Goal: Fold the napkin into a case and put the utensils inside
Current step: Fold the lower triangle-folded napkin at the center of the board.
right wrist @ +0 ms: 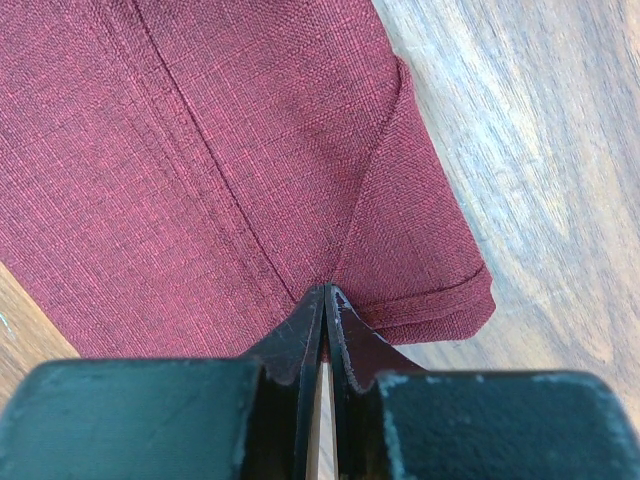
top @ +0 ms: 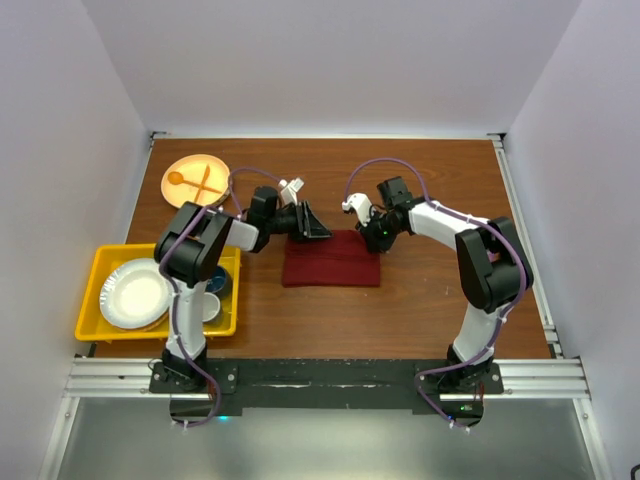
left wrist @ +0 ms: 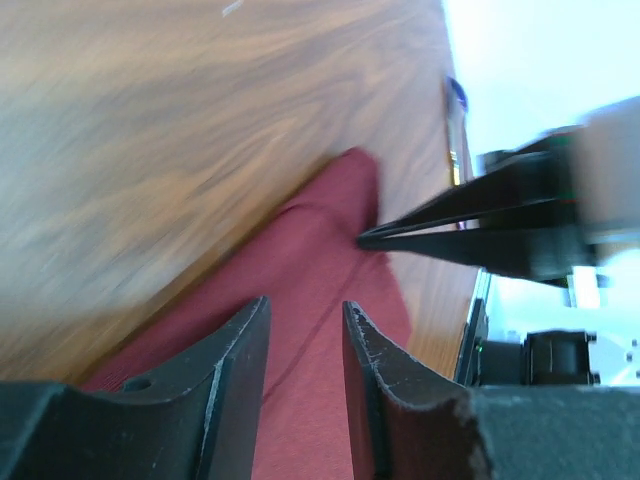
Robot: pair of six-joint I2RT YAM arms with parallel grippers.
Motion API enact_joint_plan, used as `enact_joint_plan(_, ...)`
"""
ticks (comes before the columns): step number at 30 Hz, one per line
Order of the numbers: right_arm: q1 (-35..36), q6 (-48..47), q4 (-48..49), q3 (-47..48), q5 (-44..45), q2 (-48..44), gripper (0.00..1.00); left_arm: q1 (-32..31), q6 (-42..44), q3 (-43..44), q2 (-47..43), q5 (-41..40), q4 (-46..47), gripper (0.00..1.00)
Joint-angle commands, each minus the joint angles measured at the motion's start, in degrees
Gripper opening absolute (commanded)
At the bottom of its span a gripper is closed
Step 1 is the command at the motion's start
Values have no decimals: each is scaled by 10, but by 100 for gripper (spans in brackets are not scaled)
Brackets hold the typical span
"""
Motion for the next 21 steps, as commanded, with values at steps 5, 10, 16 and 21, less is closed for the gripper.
enact_joint_plan(5,-6,13,-42,-5,55,49,7,27,-68,-67,65,-7,99,41)
enact_joint_plan(10,-6,16,-47,9,57,54,7,35,-99,-90,61,13,142,41)
enact_joint_plan(16,-6,19,-48,8,56,56,7,52,-182,-125,43,58,282,41)
enact_joint_plan(21,-6,23,-44,4,55,51,7,50,-239,-115,1,96,376,46)
